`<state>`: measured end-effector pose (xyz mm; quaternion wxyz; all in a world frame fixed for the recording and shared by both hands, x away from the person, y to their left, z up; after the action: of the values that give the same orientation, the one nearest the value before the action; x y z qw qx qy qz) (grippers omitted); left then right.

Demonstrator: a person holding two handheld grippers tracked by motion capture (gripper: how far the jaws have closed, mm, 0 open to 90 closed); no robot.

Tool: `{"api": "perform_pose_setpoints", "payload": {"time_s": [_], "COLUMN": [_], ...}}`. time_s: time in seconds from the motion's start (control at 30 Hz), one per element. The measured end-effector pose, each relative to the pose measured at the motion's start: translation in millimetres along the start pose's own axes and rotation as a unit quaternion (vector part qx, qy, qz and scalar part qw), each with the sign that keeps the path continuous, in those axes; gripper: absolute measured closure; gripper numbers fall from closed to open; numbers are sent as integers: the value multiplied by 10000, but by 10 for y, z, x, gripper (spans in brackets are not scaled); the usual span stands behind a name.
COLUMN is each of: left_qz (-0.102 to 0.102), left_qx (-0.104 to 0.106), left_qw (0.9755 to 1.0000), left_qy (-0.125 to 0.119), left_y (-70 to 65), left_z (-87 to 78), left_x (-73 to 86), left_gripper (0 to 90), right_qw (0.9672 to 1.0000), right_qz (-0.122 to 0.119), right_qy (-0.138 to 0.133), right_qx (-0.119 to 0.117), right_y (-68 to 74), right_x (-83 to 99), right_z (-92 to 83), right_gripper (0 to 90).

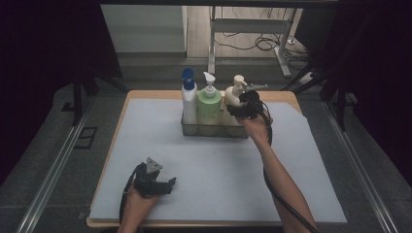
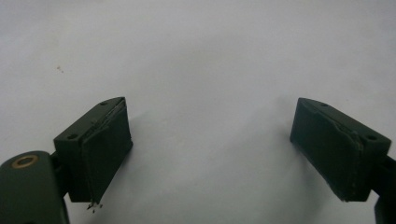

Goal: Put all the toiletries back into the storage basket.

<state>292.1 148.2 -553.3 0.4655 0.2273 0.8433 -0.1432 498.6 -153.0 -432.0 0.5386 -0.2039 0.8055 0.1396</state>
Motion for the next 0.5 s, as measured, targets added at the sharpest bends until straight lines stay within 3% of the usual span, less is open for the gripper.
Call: {"api": "perform_pose_setpoints", "payload": {"time_s": [0.5], "left_qz": [4], "left_qx": [-2], "left_qw": [10000], "left_qy": [-1], "left_y": [0], "left_z": [0], "left_x": [0], "left_gripper": [119], "right_qw": [10000], "right_qz": [-30], "right_qy": [-47], "right_qx": [-36], "right_y": [-14], "right_x": [66], "right_z": [5], "right_gripper": [350]}}
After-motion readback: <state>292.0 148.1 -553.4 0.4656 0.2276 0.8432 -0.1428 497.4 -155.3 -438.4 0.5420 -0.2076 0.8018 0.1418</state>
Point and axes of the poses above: each handheld gripper's, and its own axes: z roughly forward along the jaws, x roughly out of its underside, y roughly to its left, the point moved 4 cm from there along z, roughly forward along the jaws, and after that the axes turned 15 degrees about -y, right-handed, at the moved point
